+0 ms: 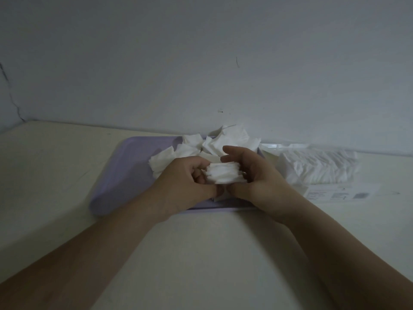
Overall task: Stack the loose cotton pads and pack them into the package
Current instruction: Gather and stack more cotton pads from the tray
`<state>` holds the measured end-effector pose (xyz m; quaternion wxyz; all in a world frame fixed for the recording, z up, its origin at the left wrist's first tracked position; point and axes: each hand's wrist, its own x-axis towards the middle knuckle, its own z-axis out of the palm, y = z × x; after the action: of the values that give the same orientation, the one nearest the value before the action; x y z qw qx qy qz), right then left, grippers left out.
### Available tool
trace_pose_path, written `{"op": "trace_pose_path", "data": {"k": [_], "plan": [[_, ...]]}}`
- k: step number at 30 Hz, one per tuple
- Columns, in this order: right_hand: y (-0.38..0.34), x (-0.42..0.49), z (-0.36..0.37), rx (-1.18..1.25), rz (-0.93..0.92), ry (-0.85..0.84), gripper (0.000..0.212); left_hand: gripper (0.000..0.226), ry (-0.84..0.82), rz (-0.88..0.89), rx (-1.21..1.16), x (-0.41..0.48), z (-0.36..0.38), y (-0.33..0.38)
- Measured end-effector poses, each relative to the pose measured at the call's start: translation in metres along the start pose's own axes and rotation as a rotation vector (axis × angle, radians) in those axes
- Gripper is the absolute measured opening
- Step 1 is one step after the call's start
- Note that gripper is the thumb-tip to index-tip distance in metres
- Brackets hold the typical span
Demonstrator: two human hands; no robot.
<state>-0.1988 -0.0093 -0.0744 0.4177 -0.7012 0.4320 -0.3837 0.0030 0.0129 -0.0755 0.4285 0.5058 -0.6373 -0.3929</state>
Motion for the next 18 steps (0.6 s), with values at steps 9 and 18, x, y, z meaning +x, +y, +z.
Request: {"op": "trace_pose_path", "data": {"k": [9,18], "plan": [[-0.015,-0.002,0.012,0.074,0.127,0.081,0.048,0.043,-0.049,0.010,0.022,0.000,-0.001,-0.001],[-0.014,0.000,0.019,0.173,0.205,0.158,0.061,0.035,-0.057,-0.001,-0.014,0.000,0.000,-0.002]]}}
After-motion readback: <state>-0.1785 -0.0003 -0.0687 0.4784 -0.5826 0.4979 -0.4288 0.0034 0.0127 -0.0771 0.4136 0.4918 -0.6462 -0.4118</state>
